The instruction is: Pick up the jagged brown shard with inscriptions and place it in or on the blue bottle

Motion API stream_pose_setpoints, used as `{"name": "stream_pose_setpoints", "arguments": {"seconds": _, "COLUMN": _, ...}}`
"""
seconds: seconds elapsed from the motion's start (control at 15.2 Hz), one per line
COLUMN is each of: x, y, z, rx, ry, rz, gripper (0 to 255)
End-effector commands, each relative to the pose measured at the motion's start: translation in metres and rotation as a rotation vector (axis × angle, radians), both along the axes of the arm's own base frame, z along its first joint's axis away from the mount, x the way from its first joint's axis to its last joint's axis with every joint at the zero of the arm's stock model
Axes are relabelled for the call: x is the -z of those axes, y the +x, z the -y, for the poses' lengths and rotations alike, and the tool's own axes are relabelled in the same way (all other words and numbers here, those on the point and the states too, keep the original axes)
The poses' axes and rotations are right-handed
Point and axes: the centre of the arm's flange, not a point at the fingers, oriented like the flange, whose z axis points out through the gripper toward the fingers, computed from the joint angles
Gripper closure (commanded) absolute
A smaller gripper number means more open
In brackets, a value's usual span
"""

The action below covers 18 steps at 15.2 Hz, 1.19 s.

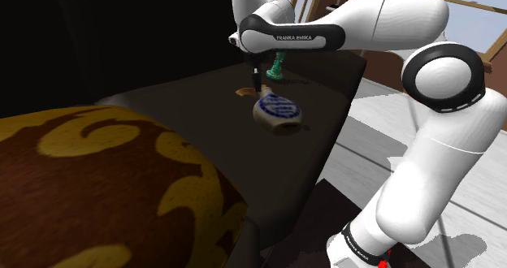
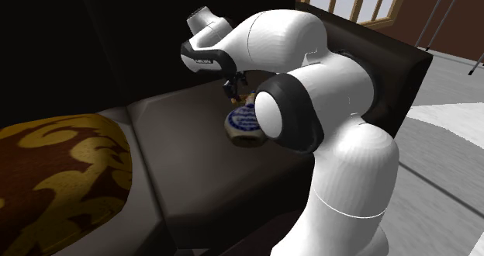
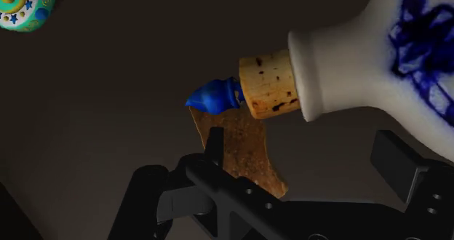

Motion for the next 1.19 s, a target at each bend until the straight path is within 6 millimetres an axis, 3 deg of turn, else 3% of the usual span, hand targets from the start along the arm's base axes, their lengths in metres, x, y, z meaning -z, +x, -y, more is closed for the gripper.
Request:
{"name": "stream_pose_setpoints", "arguments": {"seconds": 0.0, "x": 0.012, "y": 0.02, "z": -0.017, "rx": -0.077, "ry": -0.042, "rz": -0.023, "gripper": 0}}
{"name": "stream_pose_setpoints", "arguments": {"seconds": 0.13, "x": 0.024, "y": 0.037, "z": -0.032, "rx": -0.146, "ry": -0.079, "rz": -0.043, "gripper": 0}}
{"name": "stream_pose_setpoints", "arguments": {"seconds": 0.59, "x": 0.055, "y": 0.039, "z": -0.014, "rx": -0.146, "ry": -0.079, "rz": -0.043, "gripper": 0}}
{"name": "stream_pose_setpoints", "arguments": {"seconds": 1.12, "x": 0.058, "y": 0.039, "z": -0.012, "rx": -0.146, "ry": -0.079, "rz": -0.043, "gripper": 0}}
